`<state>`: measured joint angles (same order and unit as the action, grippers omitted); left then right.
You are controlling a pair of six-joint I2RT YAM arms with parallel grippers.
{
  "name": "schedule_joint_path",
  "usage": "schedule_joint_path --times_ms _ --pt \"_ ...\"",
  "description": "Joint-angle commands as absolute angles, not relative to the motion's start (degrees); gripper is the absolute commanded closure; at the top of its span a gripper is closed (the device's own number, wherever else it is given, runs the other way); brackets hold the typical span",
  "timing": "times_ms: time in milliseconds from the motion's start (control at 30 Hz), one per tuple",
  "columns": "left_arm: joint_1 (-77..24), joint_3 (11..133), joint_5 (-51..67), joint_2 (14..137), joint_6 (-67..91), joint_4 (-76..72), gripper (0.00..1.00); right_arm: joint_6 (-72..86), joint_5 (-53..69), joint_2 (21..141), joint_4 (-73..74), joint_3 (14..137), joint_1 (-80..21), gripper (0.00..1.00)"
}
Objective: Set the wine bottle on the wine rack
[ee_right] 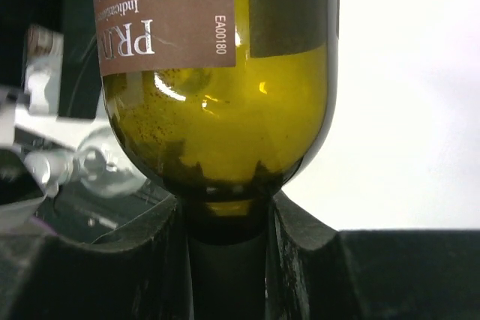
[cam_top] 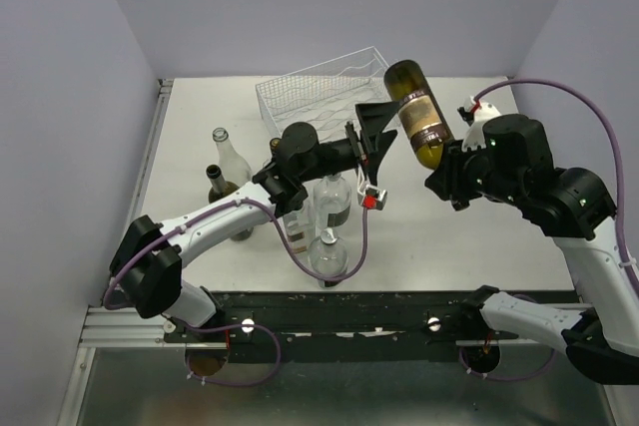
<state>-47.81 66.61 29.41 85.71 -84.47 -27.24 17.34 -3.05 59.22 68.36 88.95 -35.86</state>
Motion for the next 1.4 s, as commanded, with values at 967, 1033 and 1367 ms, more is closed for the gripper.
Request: schedule_joint_path --times_ms 967,1033,1367 --pt "-48.78 74.36 -5.17 62.58 -3.7 11.68 0.01 17.93 -12.05 68.46 34.38 64.52 -30.68 0.99" --pt "-48.69 73.31 -7.63 61.35 -2.82 12.57 0.01 17.75 -11.43 70.91 32.09 63.11 -30.32 1.0" --pt "-48.69 74.18 -11.16 58.54 -7.47 13.62 0.01 17.84 -12.57 81.12 25.76 61.08 -29.97 1.0"
